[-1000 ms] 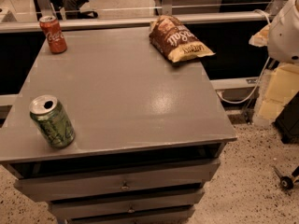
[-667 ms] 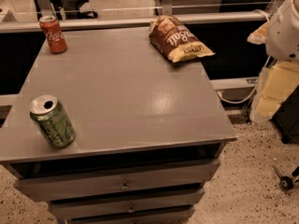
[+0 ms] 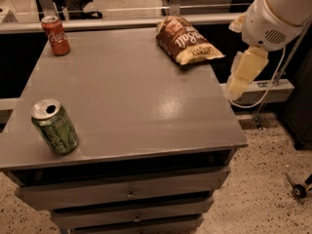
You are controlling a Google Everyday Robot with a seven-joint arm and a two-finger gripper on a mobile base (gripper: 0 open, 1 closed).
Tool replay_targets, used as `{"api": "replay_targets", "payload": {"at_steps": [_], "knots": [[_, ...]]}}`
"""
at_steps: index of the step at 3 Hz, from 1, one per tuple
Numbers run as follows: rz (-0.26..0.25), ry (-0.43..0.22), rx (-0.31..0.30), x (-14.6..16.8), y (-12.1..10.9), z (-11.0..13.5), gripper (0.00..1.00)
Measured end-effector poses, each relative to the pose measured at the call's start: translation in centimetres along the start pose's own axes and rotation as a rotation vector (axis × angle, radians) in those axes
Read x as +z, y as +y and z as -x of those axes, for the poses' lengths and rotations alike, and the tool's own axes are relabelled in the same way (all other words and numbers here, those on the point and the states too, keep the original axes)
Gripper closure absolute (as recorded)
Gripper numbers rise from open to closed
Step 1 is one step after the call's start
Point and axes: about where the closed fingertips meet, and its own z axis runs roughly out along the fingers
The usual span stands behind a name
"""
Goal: Move brown chip bag near green can
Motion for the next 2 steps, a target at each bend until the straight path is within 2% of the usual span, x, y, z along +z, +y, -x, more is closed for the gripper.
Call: {"api": "replay_targets", "payload": {"at_steps": [1,2], "knots": [[-0.042,-0.098,0.001,2.8,-3.73,2.78,0.0],[-0.044,-0.102,0.001,2.77,-3.72,2.85,0.0]]}}
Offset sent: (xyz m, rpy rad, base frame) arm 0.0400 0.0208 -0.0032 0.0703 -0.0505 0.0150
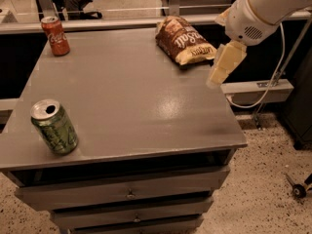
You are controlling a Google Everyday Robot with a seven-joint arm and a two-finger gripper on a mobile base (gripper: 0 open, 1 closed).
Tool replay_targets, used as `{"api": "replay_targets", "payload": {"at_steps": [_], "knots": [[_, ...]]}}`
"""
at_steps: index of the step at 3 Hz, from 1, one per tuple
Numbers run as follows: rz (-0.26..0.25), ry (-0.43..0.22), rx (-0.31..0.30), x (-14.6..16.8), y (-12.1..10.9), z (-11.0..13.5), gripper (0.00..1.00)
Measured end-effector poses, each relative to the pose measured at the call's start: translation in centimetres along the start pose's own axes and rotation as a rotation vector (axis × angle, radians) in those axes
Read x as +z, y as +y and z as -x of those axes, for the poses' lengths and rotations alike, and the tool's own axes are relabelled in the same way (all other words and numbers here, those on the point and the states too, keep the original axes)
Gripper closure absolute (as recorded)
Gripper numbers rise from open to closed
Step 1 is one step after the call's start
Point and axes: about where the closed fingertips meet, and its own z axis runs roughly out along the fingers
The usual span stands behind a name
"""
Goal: Move brown chip bag near green can
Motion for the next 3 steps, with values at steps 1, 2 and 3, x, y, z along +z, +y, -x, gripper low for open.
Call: {"api": "replay_targets", "payload": {"at_steps": [1,2,3], "knots": [[-0.042,-0.048,0.04,1.3,-1.2,0.9,0.0],[-0.118,-0.14,0.108,4.2,-4.7,3.1,0.0],[-0.157,-0.206,0.208,7.8,-8.2,4.4,0.0]]}}
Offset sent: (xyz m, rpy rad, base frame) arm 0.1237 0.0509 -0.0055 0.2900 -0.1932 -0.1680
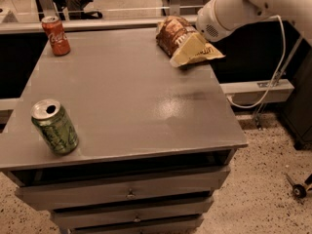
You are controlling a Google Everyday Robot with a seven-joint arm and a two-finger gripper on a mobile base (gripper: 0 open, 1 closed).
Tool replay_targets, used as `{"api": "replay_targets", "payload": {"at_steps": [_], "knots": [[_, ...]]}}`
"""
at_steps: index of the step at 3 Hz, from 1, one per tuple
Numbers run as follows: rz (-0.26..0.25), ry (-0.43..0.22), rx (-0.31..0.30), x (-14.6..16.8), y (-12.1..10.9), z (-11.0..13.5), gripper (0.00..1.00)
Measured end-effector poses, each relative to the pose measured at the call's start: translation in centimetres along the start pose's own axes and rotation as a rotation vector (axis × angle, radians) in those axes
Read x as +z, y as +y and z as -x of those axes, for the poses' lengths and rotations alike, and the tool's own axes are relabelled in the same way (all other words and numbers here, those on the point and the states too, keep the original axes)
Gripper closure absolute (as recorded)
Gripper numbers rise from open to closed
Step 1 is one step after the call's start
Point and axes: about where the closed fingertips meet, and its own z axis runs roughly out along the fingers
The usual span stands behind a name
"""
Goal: Move brown chip bag near green can
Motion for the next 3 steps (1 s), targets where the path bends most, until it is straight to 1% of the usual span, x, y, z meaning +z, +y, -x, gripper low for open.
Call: {"api": "replay_targets", "payload": {"at_steps": [1,2,3], "knots": [[-0.011,-0.042,0.17,6.3,-2.5,-0.1,0.0],[-0.009,-0.048,0.235,8.8,-3.1,-0.3,0.0],[-0.037,-0.045,0.269,10.5,-4.0,-1.1,0.0]]}}
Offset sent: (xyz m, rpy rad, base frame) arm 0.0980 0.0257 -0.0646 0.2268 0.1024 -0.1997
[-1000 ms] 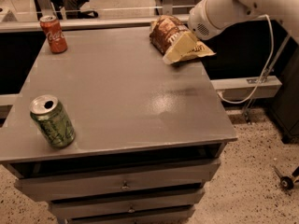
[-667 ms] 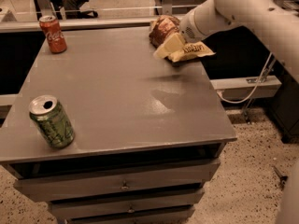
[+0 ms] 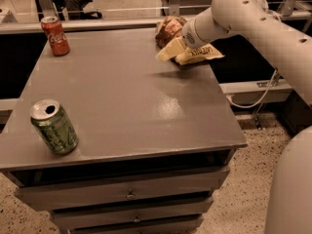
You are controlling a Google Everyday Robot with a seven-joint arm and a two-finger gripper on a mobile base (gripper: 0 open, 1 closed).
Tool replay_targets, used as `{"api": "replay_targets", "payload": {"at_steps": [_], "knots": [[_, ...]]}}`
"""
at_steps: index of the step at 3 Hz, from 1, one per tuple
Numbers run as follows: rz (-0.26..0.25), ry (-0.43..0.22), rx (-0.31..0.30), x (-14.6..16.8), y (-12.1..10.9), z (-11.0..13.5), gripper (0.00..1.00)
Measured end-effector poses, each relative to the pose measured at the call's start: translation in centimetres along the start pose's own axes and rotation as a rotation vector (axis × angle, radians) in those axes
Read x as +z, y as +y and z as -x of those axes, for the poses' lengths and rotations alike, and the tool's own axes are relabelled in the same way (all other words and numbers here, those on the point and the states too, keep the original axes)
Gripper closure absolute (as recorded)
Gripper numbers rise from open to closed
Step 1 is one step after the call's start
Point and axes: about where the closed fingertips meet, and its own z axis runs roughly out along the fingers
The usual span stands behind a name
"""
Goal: Move brown chip bag near green can
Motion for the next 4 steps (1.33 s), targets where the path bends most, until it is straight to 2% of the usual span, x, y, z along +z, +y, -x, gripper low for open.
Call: {"api": "replay_targets", "payload": {"at_steps": [1,3,4], "knots": [[-0.055,-0.007,-0.015,0.6,-1.5,-0.5,0.19],[-0.132,-0.012,-0.093,-0.1,-3.4,-0.9,0.65],[-0.163,-0.025,-0.133,-1.6,-3.7,0.4,0.88]]}}
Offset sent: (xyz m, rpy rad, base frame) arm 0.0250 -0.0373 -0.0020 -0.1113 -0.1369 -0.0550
